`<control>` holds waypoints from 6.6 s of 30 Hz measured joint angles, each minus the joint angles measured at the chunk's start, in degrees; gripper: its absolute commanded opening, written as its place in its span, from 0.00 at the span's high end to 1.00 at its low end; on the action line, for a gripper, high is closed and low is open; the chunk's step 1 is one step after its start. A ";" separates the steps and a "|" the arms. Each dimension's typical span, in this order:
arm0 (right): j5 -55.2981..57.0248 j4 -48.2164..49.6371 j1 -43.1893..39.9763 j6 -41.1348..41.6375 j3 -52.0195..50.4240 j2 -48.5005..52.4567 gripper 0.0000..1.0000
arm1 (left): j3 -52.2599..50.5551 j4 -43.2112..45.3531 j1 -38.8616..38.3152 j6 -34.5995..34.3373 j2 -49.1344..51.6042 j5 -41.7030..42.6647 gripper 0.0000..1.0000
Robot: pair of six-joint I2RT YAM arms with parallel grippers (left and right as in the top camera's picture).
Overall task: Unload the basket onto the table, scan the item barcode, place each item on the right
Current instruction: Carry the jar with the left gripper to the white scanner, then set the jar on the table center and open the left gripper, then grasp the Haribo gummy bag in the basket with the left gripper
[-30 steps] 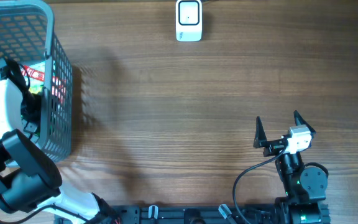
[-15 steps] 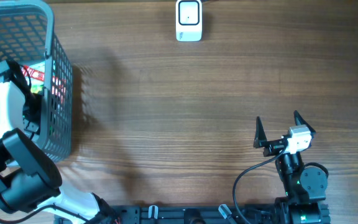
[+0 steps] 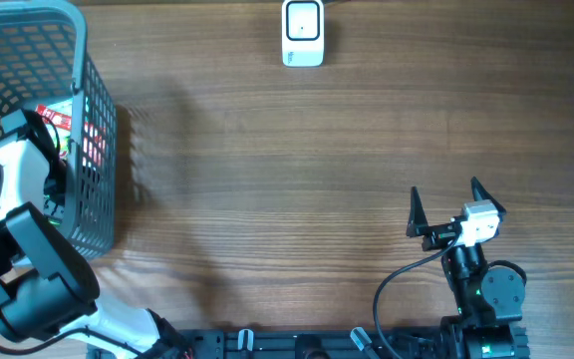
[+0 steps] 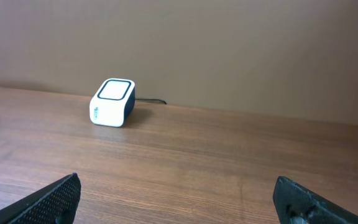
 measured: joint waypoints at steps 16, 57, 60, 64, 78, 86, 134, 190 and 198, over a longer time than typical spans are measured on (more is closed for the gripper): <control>0.00 -0.02 0.00 0.00 0.00 0.00 0.00 | 39.21 -24.83 -0.02 0.00 -6.69 -0.22 0.36; 0.00 0.00 0.00 0.00 0.00 0.00 0.00 | 41.16 -11.02 -75.28 27.67 21.73 1.38 0.35; 0.00 0.00 0.00 0.02 0.00 0.00 0.00 | 41.16 -10.91 -74.75 39.01 21.79 2.93 0.35; 0.00 0.00 0.00 0.02 0.00 0.00 0.00 | 41.16 -10.82 -72.81 49.62 22.80 7.37 0.30; 0.00 0.00 0.00 0.00 0.00 0.00 0.00 | 41.16 -9.16 -69.66 90.14 30.99 9.62 0.00; 0.00 0.00 0.00 0.00 0.00 0.00 0.00 | 41.38 -6.93 -69.72 95.67 30.93 -13.75 0.00; 0.00 -0.02 0.00 0.02 0.00 0.00 0.00 | 41.33 -15.43 5.57 34.34 -13.27 11.34 0.00; 0.00 0.00 0.00 0.02 0.00 0.00 0.00 | 11.82 5.29 5.62 39.26 9.53 -6.25 0.96; 0.00 0.00 0.00 0.02 0.00 0.00 0.00 | 29.07 -4.17 5.62 33.59 0.26 -3.93 0.96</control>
